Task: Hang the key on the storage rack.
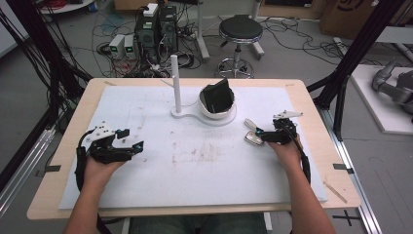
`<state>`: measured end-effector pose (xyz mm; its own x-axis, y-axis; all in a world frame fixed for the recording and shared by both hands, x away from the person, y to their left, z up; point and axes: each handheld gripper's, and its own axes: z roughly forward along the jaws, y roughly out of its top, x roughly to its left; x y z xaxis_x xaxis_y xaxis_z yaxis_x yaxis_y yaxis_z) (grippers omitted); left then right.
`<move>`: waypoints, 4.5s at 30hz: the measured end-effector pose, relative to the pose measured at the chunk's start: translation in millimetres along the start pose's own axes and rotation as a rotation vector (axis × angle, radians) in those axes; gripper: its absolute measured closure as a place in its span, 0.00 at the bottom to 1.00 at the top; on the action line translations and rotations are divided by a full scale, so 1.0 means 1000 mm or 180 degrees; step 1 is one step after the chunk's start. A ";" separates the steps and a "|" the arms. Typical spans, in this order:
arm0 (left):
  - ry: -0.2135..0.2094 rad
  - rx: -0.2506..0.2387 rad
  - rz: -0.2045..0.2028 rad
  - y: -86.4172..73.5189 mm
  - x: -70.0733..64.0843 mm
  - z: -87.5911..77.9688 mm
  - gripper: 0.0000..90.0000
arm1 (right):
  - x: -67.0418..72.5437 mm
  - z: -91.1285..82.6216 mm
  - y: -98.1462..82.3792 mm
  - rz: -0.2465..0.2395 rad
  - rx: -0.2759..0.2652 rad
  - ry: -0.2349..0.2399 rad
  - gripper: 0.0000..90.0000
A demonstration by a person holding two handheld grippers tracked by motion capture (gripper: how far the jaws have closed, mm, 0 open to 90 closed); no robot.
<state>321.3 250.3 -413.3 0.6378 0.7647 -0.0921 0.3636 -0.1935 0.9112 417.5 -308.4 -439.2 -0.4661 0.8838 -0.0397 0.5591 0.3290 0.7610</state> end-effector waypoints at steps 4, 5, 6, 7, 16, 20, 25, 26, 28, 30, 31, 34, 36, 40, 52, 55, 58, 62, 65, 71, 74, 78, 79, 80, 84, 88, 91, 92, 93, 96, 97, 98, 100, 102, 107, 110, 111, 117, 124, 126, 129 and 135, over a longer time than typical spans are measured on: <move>-0.0013 -0.0001 0.0012 0.000 -0.001 0.000 0.24 | 0.000 0.003 -0.002 -0.0028 0.0101 -0.0010 0.28; -0.0020 0.0005 0.0013 0.000 -0.001 0.000 0.24 | 0.000 0.004 -0.002 -0.0003 0.0115 -0.0032 0.31; -0.0020 0.0005 0.0013 0.000 -0.001 0.000 0.24 | 0.000 0.004 -0.002 -0.0015 0.0134 -0.0053 0.36; -0.0019 0.0006 0.0006 0.000 -0.001 0.000 0.24 | -0.001 0.005 -0.003 -0.0044 0.0172 -0.0057 0.37; -0.0025 0.0005 0.0006 0.000 -0.001 0.000 0.24 | 0.001 0.007 -0.006 -0.0114 0.0297 -0.0017 0.51; -0.0031 0.0014 0.0016 0.000 -0.002 0.001 0.24 | 0.004 0.006 -0.006 -0.0167 0.0284 0.0126 0.73; -0.0035 0.0009 0.0016 0.000 -0.002 0.001 0.24 | 0.015 0.005 -0.005 -0.0339 0.0307 0.0074 0.92; -0.0032 0.0009 0.0021 0.000 -0.002 0.001 0.24 | 0.016 0.005 -0.005 -0.0343 0.0317 0.0058 0.92; -0.0035 0.0010 0.0017 0.000 -0.002 0.001 0.24 | 0.016 0.004 -0.005 -0.0293 0.0314 0.0049 0.92; -0.0042 -0.0002 0.0015 0.000 -0.002 0.001 0.24 | 0.015 0.001 -0.005 -0.0262 0.0276 0.0041 0.92; -0.0042 -0.0002 0.0015 0.000 -0.002 0.001 0.24 | 0.015 -0.002 -0.005 -0.0229 0.0231 0.0051 0.92; -0.0022 -0.0031 -0.0008 0.000 -0.001 0.000 0.24 | 0.015 -0.013 -0.002 -0.0153 0.0060 0.0100 0.92; -0.0023 -0.0044 -0.0019 0.000 0.000 -0.002 0.24 | 0.017 -0.021 0.000 -0.0139 -0.0047 0.0118 0.92; -0.0020 -0.0063 -0.0014 0.000 0.000 -0.004 0.24 | 0.020 -0.032 0.003 -0.0133 -0.0176 0.0166 0.92; 0.0004 -0.0113 -0.0059 -0.001 0.005 -0.011 0.24 | 0.060 -0.068 0.041 -0.0289 -0.0696 0.0409 0.92; 0.0010 -0.0109 -0.0060 -0.001 0.005 -0.012 0.24 | 0.069 -0.068 0.049 -0.0322 -0.0757 0.0456 0.92; 0.0022 -0.0100 -0.0040 -0.001 0.005 -0.012 0.24 | 0.077 -0.065 0.057 -0.0357 -0.0775 0.0504 0.92; -0.0018 -0.0105 -0.0076 0.000 0.004 -0.012 0.24 | 0.088 -0.062 0.067 -0.0411 -0.0808 0.0555 0.92; -0.0045 -0.0090 -0.0046 0.003 0.001 -0.011 0.24 | 0.095 -0.061 0.077 -0.0483 -0.0824 0.0573 0.92; -0.0032 -0.0082 -0.0026 0.003 0.000 -0.013 0.24 | 0.107 -0.057 0.094 -0.0572 -0.0845 0.0616 0.92; -0.0023 -0.0079 -0.0023 0.002 0.000 -0.015 0.24 | 0.114 -0.055 0.102 -0.0606 -0.0850 0.0637 0.92; -0.0002 -0.0083 -0.0017 0.002 0.000 -0.018 0.24 | 0.119 -0.052 0.109 -0.0644 -0.0869 0.0650 0.92; -0.0002 -0.0085 -0.0015 0.002 0.000 -0.018 0.24 | 0.121 -0.051 0.112 -0.0644 -0.0872 0.0654 0.92; -0.0005 -0.0077 -0.0005 0.002 0.000 -0.019 0.24 | 0.123 -0.050 0.114 -0.0657 -0.0881 0.0666 0.92; 0.0008 -0.0059 -0.0002 0.000 0.000 -0.020 0.24 | 0.130 -0.048 0.125 -0.0691 -0.0918 0.0691 0.92; 0.0016 -0.0047 0.0016 0.000 -0.001 -0.020 0.24 | 0.139 -0.046 0.139 -0.0731 -0.0959 0.0726 0.92; 0.0009 -0.0047 0.0014 0.000 -0.002 -0.020 0.24 | 0.145 -0.044 0.147 -0.0772 -0.0990 0.0734 0.92; -0.0001 -0.0043 0.0025 0.000 -0.002 -0.019 0.24 | 0.145 -0.044 0.147 -0.0772 -0.0990 0.0734 0.92; 0.0000 -0.0045 0.0021 0.000 -0.002 -0.019 0.24 | 0.149 -0.043 0.153 -0.0805 -0.1001 0.0730 0.92; -0.0012 -0.0034 0.0034 0.000 -0.002 -0.018 0.24 | 0.153 -0.041 0.157 -0.0826 -0.0996 0.0741 0.92; -0.0009 -0.0034 0.0035 0.000 -0.002 -0.018 0.24 | 0.155 -0.039 0.160 -0.0831 -0.0980 0.0755 0.92; -0.0005 -0.0041 0.0030 0.000 -0.002 -0.018 0.24 | 0.157 -0.038 0.162 -0.0862 -0.0996 0.0746 0.92; -0.0003 -0.0048 0.0020 0.000 -0.002 -0.018 0.24 | 0.162 -0.036 0.167 -0.0864 -0.1018 0.0761 0.92; 0.0005 -0.0053 0.0008 0.000 -0.001 -0.019 0.24 | 0.166 -0.032 0.174 -0.0913 -0.1012 0.0766 0.92; 0.0006 -0.0054 0.0010 0.000 0.000 -0.020 0.24 | 0.174 -0.026 0.184 -0.0927 -0.0995 0.0758 0.92; 0.0006 -0.0047 0.0013 0.000 0.000 -0.019 0.24 | 0.177 -0.021 0.188 -0.0960 -0.0992 0.0764 0.92; 0.0009 -0.0046 0.0008 0.000 0.000 -0.019 0.24 | 0.178 -0.019 0.190 -0.0974 -0.0987 0.0757 0.92; 0.0007 -0.0056 0.0011 0.000 0.000 -0.019 0.24 | 0.185 -0.012 0.193 -0.0997 -0.0942 0.0766 0.92; 0.0008 -0.0053 0.0007 0.000 0.001 -0.019 0.24 | 0.192 -0.007 0.197 -0.1076 -0.0929 0.0733 0.92; 0.0012 -0.0054 0.0002 -0.001 0.001 -0.019 0.24 | 0.193 -0.005 0.197 -0.1087 -0.0894 0.0732 0.92; 0.0012 -0.0059 -0.0005 -0.001 0.001 -0.019 0.24 | 0.194 -0.003 0.198 -0.1110 -0.0902 0.0713 0.92; 0.0009 -0.0052 -0.0009 -0.001 0.002 -0.020 0.24 | 0.197 0.002 0.199 -0.1114 -0.0866 0.0698 0.92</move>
<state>308.5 264.1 -406.7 0.6347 0.7671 -0.0936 0.3543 -0.1813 0.9174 438.7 -68.3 -296.8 -0.7437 0.6354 -0.2080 0.1577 0.4690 0.8690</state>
